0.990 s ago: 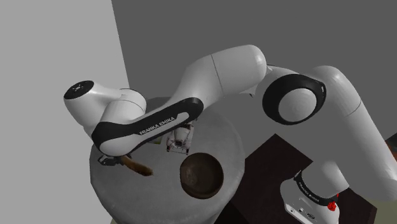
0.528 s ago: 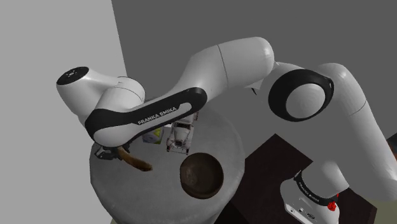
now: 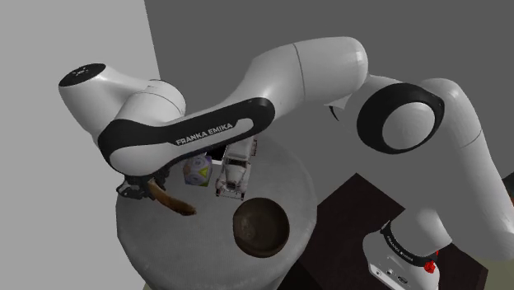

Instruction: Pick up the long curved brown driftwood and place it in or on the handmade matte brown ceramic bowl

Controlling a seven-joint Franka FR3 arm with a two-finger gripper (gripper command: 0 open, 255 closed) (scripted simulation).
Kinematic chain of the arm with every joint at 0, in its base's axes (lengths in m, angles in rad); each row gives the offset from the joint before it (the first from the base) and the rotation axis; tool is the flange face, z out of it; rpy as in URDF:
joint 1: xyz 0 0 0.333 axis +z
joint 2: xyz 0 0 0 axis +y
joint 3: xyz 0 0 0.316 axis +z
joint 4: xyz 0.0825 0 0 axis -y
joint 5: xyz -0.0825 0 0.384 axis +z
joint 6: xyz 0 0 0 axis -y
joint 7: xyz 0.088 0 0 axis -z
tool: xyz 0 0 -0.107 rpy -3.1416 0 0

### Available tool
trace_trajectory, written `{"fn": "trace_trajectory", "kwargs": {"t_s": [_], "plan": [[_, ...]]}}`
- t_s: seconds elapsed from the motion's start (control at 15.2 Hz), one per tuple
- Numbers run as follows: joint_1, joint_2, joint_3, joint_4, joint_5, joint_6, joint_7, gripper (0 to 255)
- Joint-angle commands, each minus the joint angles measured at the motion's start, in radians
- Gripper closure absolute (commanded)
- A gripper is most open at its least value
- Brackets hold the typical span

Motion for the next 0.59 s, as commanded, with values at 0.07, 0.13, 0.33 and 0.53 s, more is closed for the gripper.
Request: {"fn": "trace_trajectory", "kwargs": {"t_s": [0.07, 0.13, 0.33, 0.53], "plan": [[-0.024, -0.062, 0.011, -0.079, 0.011, 0.015, 0.004, 255], [-0.049, -0.115, 0.02, -0.17, 0.019, 0.051, 0.011, 255], [-0.112, -0.256, 0.046, -0.402, 0.047, 0.142, 0.022, 255], [-0.165, -0.384, 0.069, -0.596, 0.084, 0.215, 0.017, 255]]}}
